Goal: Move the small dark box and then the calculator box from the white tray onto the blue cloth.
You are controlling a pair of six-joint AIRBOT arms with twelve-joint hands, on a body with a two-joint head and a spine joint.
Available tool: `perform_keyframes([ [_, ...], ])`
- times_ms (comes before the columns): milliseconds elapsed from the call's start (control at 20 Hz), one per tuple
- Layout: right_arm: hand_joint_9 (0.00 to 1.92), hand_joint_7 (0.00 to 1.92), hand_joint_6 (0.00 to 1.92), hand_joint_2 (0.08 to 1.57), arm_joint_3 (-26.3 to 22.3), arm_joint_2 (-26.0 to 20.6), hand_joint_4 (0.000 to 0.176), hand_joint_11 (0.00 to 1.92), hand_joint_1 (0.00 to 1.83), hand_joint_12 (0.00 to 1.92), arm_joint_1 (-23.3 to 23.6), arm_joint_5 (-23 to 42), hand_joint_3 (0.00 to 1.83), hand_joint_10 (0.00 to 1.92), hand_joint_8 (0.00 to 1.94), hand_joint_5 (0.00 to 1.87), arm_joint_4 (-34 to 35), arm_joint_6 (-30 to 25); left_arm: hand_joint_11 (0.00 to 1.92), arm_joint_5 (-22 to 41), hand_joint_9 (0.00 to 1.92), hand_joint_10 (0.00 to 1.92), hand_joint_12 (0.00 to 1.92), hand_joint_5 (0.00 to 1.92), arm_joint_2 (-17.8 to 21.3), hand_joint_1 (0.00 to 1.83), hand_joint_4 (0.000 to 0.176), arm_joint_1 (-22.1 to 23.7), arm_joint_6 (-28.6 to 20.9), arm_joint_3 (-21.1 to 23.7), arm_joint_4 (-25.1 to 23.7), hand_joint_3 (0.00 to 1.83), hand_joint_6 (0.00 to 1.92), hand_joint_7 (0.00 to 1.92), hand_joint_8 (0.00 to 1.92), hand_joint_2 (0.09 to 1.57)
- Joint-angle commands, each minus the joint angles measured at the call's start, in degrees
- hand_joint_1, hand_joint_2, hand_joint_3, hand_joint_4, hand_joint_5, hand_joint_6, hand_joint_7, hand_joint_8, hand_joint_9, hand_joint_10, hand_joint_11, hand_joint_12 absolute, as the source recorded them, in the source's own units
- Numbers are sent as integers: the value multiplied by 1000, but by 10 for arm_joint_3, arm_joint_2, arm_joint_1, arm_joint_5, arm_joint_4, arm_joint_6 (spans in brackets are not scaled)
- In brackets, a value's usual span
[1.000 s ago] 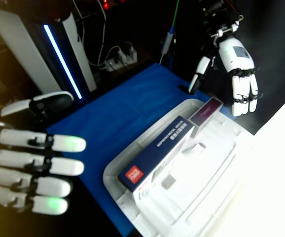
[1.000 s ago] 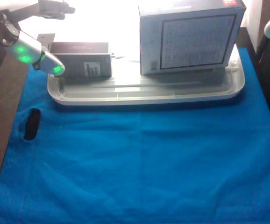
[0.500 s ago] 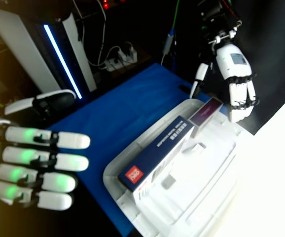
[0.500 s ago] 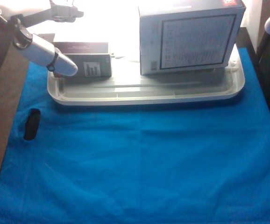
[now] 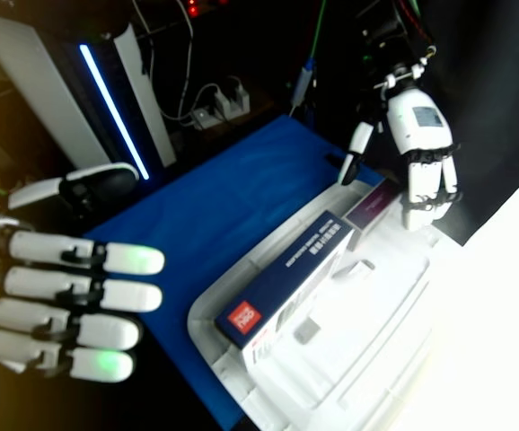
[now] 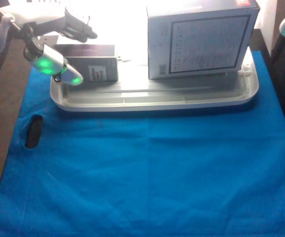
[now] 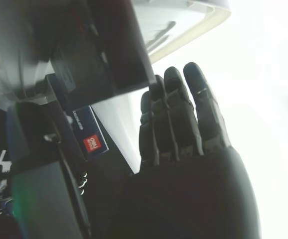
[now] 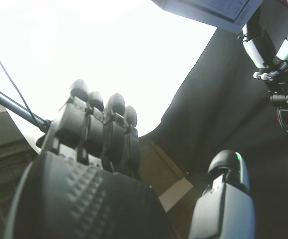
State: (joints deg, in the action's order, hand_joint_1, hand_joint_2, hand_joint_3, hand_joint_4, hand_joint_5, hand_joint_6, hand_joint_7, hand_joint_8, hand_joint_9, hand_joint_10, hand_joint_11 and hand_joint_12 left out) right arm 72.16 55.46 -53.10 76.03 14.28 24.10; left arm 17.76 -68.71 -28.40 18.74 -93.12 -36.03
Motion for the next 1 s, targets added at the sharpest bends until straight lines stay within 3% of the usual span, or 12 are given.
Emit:
perform_keyframes([
  [0,262,415,7,789,3,-2,3,256,446,27,8,73,0,11,9,380,11,-4,254,39,787,46,1000,733,-2,1147,0,1,-3,-6,12,0,6,860,24,907],
  [50,273,432,9,779,3,-2,1,252,446,24,8,75,0,13,13,389,11,-5,293,38,862,56,972,791,-7,1168,0,1,-3,-11,13,0,7,947,32,922],
  [100,295,441,10,765,2,-2,3,262,436,27,8,78,0,19,14,395,11,-5,440,35,990,73,965,926,-10,1334,0,1,-3,-14,13,5,10,1115,570,999],
  [150,309,450,5,736,2,-2,16,264,442,22,8,80,0,10,7,408,11,-5,518,33,1058,137,1179,1138,-13,1268,0,1,-3,-18,13,17,398,1037,946,1045],
  [200,313,455,6,731,2,-2,18,262,438,19,8,81,0,9,6,415,11,-5,546,33,987,431,1285,1176,-16,1255,0,1,-3,-21,14,3,497,970,1111,1074],
  [300,317,449,0,737,1,-2,12,272,417,22,8,82,1,8,2,405,11,-5,568,33,815,1041,1467,1194,-18,1270,0,1,-3,-27,23,1,438,968,1205,1081],
  [400,316,447,0,749,1,-2,13,271,422,20,8,82,6,6,2,402,11,-5,575,43,793,990,1399,1138,-16,1257,0,2,-3,-35,45,0,552,965,1193,1090],
  [450,319,452,0,757,1,-2,15,273,421,20,8,82,9,7,4,397,11,-5,527,48,748,1032,1462,1202,-14,1265,0,3,-3,-35,51,0,431,909,1275,1095],
  [500,319,458,2,753,1,-2,14,268,442,17,8,82,5,6,5,401,11,-5,440,56,623,1330,1671,1171,-8,1208,0,7,-3,-34,59,0,605,774,1197,1050],
  [550,314,458,1,756,1,-2,9,265,445,16,8,82,6,3,5,400,11,-5,391,65,582,1421,1787,1130,2,1244,0,13,-3,-27,61,2,533,810,1393,1118],
  [800,303,450,0,774,1,-1,19,255,423,9,8,82,8,0,1,380,11,-6,424,142,652,1351,1626,1202,90,1257,0,25,-3,59,70,0,404,849,1366,1113],
  [950,281,425,0,802,1,-1,2,250,417,6,8,81,15,0,0,366,11,-6,499,187,498,1559,1677,863,138,1191,0,25,-3,112,57,4,975,605,1704,1251],
])
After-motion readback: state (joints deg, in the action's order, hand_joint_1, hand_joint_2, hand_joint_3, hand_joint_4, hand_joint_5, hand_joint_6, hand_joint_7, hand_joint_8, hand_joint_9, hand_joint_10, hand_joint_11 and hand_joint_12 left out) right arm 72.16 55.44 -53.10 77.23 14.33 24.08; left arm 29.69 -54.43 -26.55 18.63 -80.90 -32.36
